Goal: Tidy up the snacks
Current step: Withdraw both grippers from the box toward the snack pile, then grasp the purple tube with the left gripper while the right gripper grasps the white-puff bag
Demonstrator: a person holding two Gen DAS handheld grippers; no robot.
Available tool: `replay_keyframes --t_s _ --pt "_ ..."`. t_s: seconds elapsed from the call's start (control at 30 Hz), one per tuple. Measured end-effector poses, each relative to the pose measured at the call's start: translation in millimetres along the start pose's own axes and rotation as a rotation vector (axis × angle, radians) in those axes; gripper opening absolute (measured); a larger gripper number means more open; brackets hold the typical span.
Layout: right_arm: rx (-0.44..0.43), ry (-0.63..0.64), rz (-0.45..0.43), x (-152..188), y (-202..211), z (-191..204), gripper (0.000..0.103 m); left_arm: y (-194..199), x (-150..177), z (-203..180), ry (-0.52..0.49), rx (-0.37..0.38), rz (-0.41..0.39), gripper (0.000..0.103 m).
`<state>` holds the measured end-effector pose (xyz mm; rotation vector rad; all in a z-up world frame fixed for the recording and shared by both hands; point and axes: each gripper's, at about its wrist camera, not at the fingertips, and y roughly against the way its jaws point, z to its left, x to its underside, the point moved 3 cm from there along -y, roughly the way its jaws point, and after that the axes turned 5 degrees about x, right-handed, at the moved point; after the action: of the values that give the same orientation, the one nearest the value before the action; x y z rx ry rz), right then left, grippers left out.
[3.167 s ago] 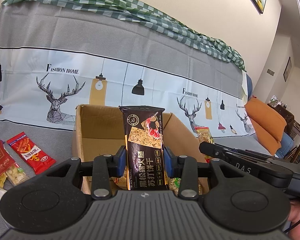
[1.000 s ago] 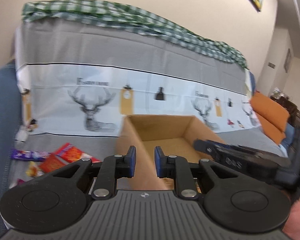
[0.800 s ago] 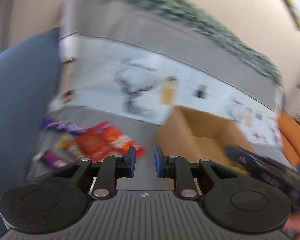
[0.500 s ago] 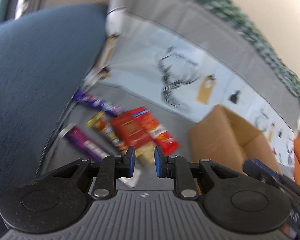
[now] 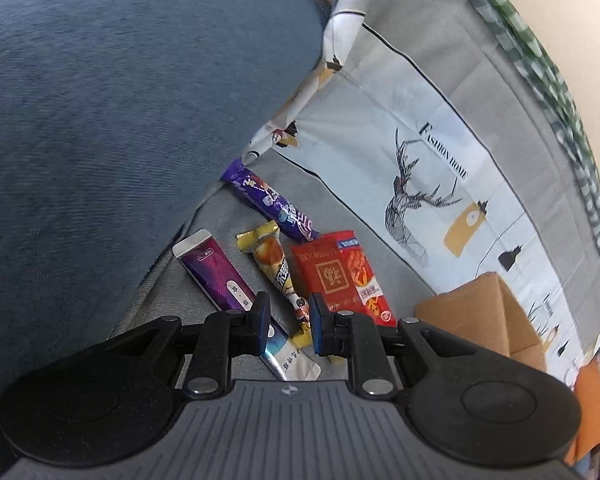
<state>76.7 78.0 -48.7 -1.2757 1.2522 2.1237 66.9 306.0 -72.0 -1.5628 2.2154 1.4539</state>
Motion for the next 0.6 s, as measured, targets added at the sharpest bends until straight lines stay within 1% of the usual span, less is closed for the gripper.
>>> replay_keyframes --t_s 0.07,0.13,0.2,0.27,0.3,0.33,0.37,0.4,0.53,0.57,0.6 --pt "0.008 0.000 0.007 3.9 -12.7 2.4 0.039 -4.8 1.1 0.9 -0.004 -0.013 0.009 0.021" --pt "0.044 0.006 0.020 9.9 -28.4 2.3 0.043 -9.9 2.7 2.2 0.003 -0.025 0.018 0.022" --pt "0.074 -0.017 0.052 13.7 -45.0 -2.6 0.051 -13.5 4.1 2.5 0.006 -0.030 0.020 0.023" --pt "0.093 -0.031 0.079 15.9 -61.0 -6.2 0.061 -19.2 5.5 3.0 0.000 -0.055 0.021 0.025" --pt "0.103 -0.024 0.084 16.5 -68.3 -6.5 0.063 -22.7 6.2 3.7 0.006 -0.066 0.025 0.029" --pt "0.108 -0.015 0.090 17.1 -75.1 -6.3 0.069 -26.4 6.7 5.2 0.018 -0.071 0.031 0.036" --pt "0.109 -0.007 0.099 17.3 -81.9 -5.9 0.072 -29.6 7.1 7.1 0.032 -0.076 0.034 0.040" --pt "0.110 -0.002 0.102 17.4 -86.9 -5.9 0.072 -32.9 6.9 9.0 0.040 -0.087 0.034 0.044" --pt "0.131 0.026 0.106 17.4 -102.4 -4.8 0.077 -47.3 8.1 13.3 0.037 -0.158 0.036 0.050" --pt "0.131 0.031 0.113 18.1 -106.4 -4.6 0.077 -50.9 8.2 13.6 0.027 -0.180 0.031 0.050" --pt "0.131 0.036 0.123 18.9 -110.5 -4.3 0.077 -55.1 8.0 13.2 0.008 -0.202 0.025 0.054"
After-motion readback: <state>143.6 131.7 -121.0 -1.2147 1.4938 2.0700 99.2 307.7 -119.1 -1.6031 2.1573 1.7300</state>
